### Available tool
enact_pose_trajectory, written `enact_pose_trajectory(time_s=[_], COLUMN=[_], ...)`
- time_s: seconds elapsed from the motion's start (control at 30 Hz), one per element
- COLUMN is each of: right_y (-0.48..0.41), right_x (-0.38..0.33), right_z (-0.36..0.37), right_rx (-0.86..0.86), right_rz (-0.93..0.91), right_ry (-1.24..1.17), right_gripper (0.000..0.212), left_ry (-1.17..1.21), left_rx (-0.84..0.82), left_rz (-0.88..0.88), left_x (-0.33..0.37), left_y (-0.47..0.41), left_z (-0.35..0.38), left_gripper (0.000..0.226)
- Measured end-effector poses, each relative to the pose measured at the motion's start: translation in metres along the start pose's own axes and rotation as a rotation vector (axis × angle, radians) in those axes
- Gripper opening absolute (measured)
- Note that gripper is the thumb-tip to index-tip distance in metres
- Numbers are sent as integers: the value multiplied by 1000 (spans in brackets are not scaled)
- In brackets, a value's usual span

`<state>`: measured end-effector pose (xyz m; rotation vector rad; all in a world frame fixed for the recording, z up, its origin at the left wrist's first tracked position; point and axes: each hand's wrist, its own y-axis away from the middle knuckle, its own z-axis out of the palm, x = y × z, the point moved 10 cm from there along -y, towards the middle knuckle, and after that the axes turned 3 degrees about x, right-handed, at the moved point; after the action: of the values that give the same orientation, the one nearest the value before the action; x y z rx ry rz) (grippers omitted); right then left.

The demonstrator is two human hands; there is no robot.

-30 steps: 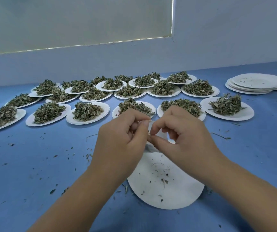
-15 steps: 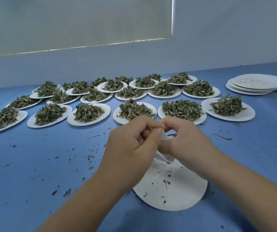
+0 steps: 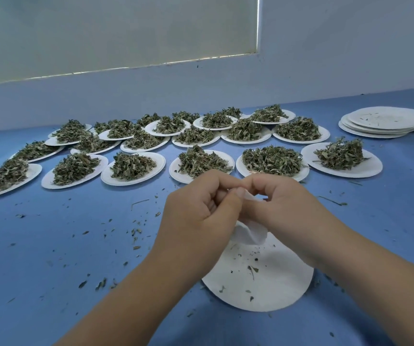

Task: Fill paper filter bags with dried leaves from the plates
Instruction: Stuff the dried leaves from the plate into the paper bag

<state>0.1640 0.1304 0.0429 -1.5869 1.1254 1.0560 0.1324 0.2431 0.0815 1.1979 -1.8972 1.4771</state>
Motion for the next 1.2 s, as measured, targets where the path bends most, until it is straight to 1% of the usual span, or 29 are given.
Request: enact_pose_trajectory(time_s=[0.1, 0.17, 0.2, 0.27, 0.3, 0.33, 0.4, 0.47, 0.53, 0.57, 0.63, 0.7, 0.73, 0.83, 0.87, 1.03, 1.13, 1.2], right_y=[-5, -8, -8, -9, -9, -8, -6, -1, 4, 6, 6, 3, 1, 1, 0, -3, -5, -5], right_x=[6, 4, 1, -4, -4, -3, 0, 3, 3, 1, -3, -4, -3, -6, -6, -6, 0, 2], right_z=[0, 1, 3, 7, 8, 8, 7, 12, 21, 23, 24, 19, 17, 12, 10, 5, 8, 8], right_rx=[62, 105, 114, 97, 78, 57, -7, -136, -261, -288, -261, -178, -143, -75, -57, 52, 77, 69], right_rz=[24, 10, -14, -56, -61, -58, -16, 39, 59, 49, 8, -13, -19, -60, -66, -92, -57, -47], right_ry=[155, 277, 326, 385, 367, 300, 108, -45, -113, -106, -54, 1, 33, 98, 107, 245, 369, 427], right_gripper=[11, 26, 28, 22, 17, 14, 12, 11, 33, 42, 47, 53, 52, 31, 27, 17, 9, 15], left_ry=[31, 24, 14, -19, -41, -62, -72, -28, 13, 20, 21, 7, 6, 30, 32, 13, -12, -18], left_rx=[-33, -57, -67, -73, -66, -54, -17, 34, 76, 86, 79, 34, 8, -48, -61, -74, -87, -83], left_rz=[7, 28, 41, 66, 73, 80, 76, 35, -6, -17, -22, -11, -6, 4, 13, 59, 76, 73], left_x=[2, 4, 5, 6, 6, 6, 5, 2, -3, -4, -5, -5, -5, -3, -2, 4, 5, 4], left_y=[4, 7, 8, 8, 7, 5, 3, 0, -2, -2, -2, -2, -2, 0, 0, 3, 4, 3], left_z=[11, 17, 18, 18, 16, 13, 6, -3, -10, -12, -12, -7, -5, 2, 4, 10, 12, 12], left_gripper=[12, 12, 12, 12, 11, 12, 12, 13, 12, 12, 12, 14, 16, 14, 13, 12, 13, 13])
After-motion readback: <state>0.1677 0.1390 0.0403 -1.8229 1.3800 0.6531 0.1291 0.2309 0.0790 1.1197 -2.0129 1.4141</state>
